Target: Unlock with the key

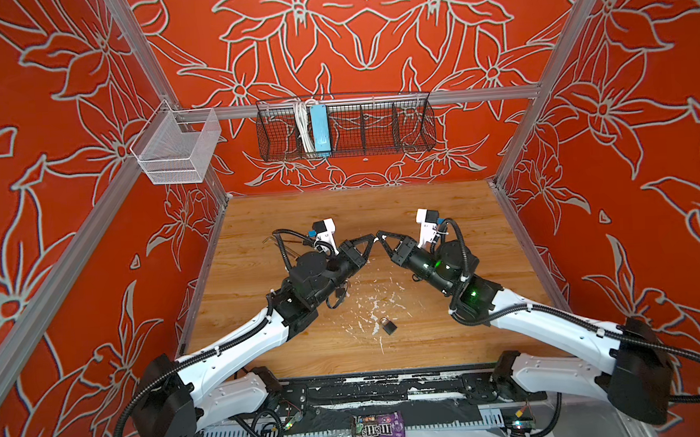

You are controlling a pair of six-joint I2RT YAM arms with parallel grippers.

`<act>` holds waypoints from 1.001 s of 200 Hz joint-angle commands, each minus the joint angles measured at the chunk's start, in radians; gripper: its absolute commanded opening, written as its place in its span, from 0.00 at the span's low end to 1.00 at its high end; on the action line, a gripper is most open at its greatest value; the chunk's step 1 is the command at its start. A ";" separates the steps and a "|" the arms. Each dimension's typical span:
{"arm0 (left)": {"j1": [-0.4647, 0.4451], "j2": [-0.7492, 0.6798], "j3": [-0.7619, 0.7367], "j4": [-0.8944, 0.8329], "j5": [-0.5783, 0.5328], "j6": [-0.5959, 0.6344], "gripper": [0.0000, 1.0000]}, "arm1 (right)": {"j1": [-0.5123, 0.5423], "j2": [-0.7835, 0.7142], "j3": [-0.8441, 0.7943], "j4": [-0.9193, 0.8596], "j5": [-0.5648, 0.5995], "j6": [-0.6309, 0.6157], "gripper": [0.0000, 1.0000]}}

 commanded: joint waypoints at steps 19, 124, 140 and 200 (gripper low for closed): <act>-0.008 0.017 0.033 0.054 0.025 0.013 0.04 | 0.008 -0.003 0.004 0.036 0.000 0.033 0.00; -0.010 0.053 0.079 0.071 0.111 0.054 0.09 | 0.009 0.009 0.018 0.029 0.003 0.040 0.00; -0.010 0.054 0.082 0.065 0.112 0.060 0.03 | 0.008 0.007 0.022 0.024 0.002 0.037 0.00; -0.008 0.036 0.102 -0.051 0.123 0.106 0.00 | 0.006 -0.030 0.034 -0.042 0.003 -0.023 0.09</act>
